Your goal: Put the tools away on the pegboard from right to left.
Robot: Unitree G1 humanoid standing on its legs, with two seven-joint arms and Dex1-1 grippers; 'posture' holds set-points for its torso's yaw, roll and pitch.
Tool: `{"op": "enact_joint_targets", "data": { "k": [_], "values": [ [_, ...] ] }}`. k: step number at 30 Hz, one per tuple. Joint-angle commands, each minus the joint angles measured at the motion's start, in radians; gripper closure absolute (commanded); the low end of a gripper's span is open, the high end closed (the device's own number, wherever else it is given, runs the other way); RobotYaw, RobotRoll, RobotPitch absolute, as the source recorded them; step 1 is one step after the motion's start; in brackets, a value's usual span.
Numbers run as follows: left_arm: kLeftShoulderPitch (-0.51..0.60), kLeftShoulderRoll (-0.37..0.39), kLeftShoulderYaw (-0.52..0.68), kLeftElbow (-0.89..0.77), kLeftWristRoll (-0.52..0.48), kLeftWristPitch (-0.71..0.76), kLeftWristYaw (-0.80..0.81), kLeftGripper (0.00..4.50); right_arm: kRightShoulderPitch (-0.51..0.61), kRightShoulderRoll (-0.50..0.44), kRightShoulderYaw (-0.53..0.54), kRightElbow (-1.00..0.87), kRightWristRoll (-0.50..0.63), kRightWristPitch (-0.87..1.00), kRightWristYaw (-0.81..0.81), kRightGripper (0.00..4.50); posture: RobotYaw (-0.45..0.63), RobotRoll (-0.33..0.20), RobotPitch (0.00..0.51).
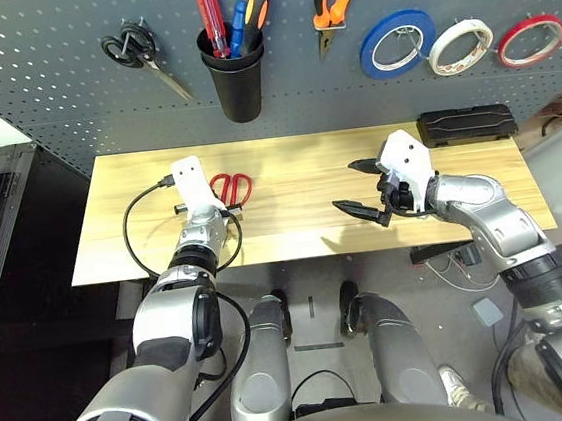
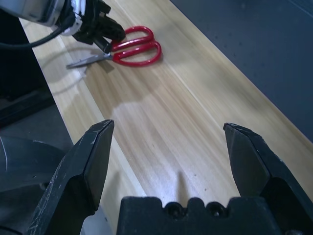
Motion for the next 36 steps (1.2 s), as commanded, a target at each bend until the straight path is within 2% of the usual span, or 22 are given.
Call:
{"op": "enact_joint_targets", "data": {
  "k": [1,4,7,15,21,29,36],
  "values": [
    [0.032,-0.018,0.014,-0.054,-0.017,0.008,0.031,4.47,0.013,0.002,-0.009,0.019,0.020,-0.019,0.020,0.00,0.13,0.000,0.265],
    [0.054,-0.036,0.026,-0.133,-0.031,0.021,0.047,4.47,0.011,0.002,-0.005,0.028,0.029,-0.037,0.039,0.00,0.14,0.000,0.263],
    [0.104,-0.068,0.042,-0.281,-0.058,0.058,0.065,4.47,0.007,0.001,-0.002,0.039,0.040,-0.053,0.067,0.00,0.16,0.000,0.257],
    [0.336,-0.151,0.016,-0.839,-0.076,0.240,0.098,4.47,-0.005,0.014,-0.030,0.086,0.096,-0.136,0.146,0.00,0.21,0.000,0.238],
    [0.490,-0.159,-0.023,-1.174,-0.105,0.249,0.014,4.47,-0.043,0.031,-0.063,0.177,0.121,-0.238,0.183,0.00,0.25,0.000,0.228],
    [0.607,-0.157,-0.030,-1.418,-0.183,0.181,-0.104,4.47,-0.066,0.058,-0.141,0.223,0.211,-0.352,0.257,0.00,0.30,0.000,0.208],
    [0.592,-0.129,-0.007,-1.528,-0.264,0.162,-0.167,4.47,-0.063,0.075,-0.219,0.206,0.313,-0.420,0.308,0.00,0.31,0.000,0.185]
  ]
}}
